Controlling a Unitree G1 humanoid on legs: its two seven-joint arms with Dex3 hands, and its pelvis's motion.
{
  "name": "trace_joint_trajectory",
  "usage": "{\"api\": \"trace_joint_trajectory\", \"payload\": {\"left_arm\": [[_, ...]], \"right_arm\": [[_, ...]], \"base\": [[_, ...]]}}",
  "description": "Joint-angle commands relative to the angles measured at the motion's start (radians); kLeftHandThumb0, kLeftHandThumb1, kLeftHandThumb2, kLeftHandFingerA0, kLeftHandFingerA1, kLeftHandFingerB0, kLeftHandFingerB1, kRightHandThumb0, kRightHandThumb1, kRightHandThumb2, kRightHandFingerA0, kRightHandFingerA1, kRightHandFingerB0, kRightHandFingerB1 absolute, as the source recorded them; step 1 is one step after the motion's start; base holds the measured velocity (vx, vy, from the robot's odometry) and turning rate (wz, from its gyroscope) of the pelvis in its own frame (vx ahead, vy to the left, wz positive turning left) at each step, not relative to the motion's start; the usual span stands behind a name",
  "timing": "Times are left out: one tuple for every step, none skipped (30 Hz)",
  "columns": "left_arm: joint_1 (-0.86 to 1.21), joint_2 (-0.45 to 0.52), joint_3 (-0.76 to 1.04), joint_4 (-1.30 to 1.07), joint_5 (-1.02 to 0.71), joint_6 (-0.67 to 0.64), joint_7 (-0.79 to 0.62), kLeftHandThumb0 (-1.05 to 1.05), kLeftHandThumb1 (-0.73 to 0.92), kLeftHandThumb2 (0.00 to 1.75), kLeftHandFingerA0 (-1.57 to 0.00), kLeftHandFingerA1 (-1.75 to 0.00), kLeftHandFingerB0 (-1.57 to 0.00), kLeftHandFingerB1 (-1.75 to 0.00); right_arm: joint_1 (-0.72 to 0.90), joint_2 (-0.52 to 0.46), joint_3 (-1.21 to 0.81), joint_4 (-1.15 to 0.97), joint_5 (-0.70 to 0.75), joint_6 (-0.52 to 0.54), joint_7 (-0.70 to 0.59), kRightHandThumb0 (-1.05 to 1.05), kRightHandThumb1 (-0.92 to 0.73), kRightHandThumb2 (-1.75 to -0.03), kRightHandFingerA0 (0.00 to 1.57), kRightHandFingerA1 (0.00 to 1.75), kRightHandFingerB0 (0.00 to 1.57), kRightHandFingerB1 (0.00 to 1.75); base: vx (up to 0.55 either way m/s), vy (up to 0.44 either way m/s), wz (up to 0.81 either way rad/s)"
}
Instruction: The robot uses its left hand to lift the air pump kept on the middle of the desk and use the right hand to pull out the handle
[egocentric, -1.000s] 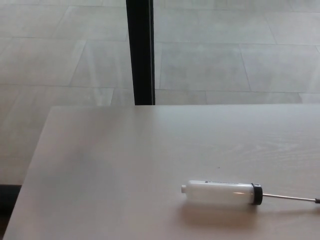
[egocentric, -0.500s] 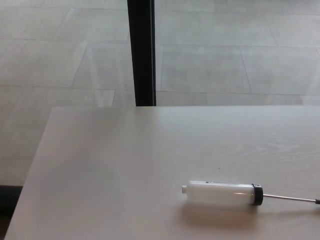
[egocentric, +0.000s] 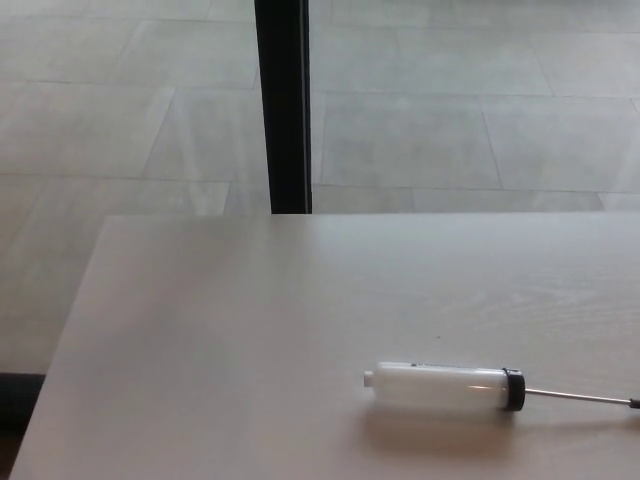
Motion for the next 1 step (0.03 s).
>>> {"api": "trace_joint_trajectory", "payload": {"left_arm": [[-0.018,0.016,0.124,0.156,-0.278,0.135,-0.06,-0.39,0.82,0.64,-0.56,-0.73,-0.42,-0.56]], "right_arm": [[-0.02,0.078,-0.109,0.062,0.179,-0.008,-0.148,-0.73,-0.91,-0.68,0.29,1.01,0.07,0.3]], "base": [[0.0,0.0,0.0]]}}
